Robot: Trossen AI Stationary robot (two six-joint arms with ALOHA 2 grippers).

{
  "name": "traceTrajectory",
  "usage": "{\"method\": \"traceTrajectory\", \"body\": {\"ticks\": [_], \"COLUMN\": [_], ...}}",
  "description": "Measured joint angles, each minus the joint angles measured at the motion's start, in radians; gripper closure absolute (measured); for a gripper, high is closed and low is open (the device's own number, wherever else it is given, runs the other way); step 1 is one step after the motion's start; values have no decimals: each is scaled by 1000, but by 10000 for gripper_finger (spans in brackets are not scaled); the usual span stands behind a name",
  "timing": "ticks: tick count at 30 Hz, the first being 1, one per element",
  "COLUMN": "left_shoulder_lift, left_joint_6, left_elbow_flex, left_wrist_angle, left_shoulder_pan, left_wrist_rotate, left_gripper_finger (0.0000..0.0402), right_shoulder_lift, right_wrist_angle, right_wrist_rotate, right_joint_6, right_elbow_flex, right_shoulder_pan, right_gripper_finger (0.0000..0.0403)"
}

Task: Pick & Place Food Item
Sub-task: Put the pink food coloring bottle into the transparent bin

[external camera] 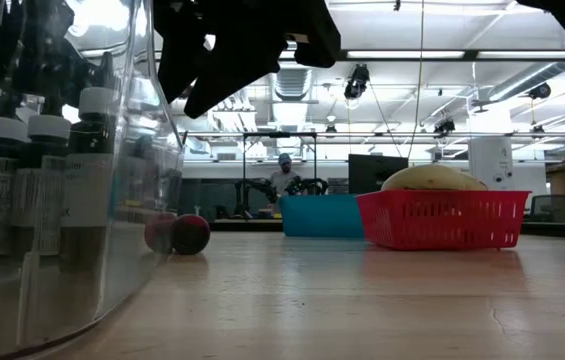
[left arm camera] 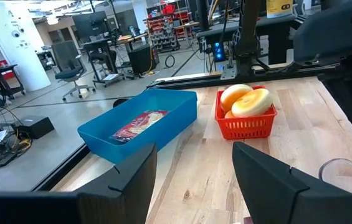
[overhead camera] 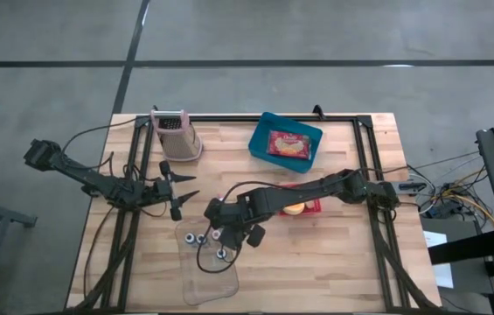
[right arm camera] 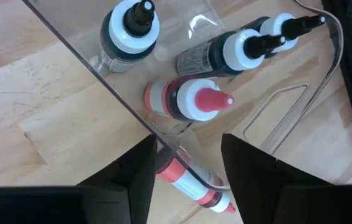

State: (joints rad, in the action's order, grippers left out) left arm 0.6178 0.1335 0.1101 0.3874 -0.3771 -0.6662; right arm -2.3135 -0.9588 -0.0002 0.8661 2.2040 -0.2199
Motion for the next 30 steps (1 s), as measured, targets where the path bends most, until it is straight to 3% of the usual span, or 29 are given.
{"method": "traceTrajectory", "body": {"ticks": [7,11,14,21,30], "left_shoulder_lift": [0,0,0,0,6], "left_joint_6": [0,-1,-13,-39,-67], "left_elbow_flex": [0,0,0,0,0], "left_wrist_angle": [-4,-7,-23,-32,-47], "left_shoulder_pan": [0,0,0,0,-1], "left_wrist_rotate": [1,1,4,67,83], "left_gripper_finger": [188,188,188,188,188], "right_shoulder_lift": [1,13,43,131,173], "right_wrist_angle": [5,9,12,84,154], "right_wrist_rotate": [65,86,3,-324,-306], "right_joint_6": [-38,-145,-262,-438,-444], "right_elbow_flex": [0,0,0,-3,-8], "right_shoulder_pan": [0,6,33,130,170], "right_gripper_finger": [240,238,238,243,243]}}
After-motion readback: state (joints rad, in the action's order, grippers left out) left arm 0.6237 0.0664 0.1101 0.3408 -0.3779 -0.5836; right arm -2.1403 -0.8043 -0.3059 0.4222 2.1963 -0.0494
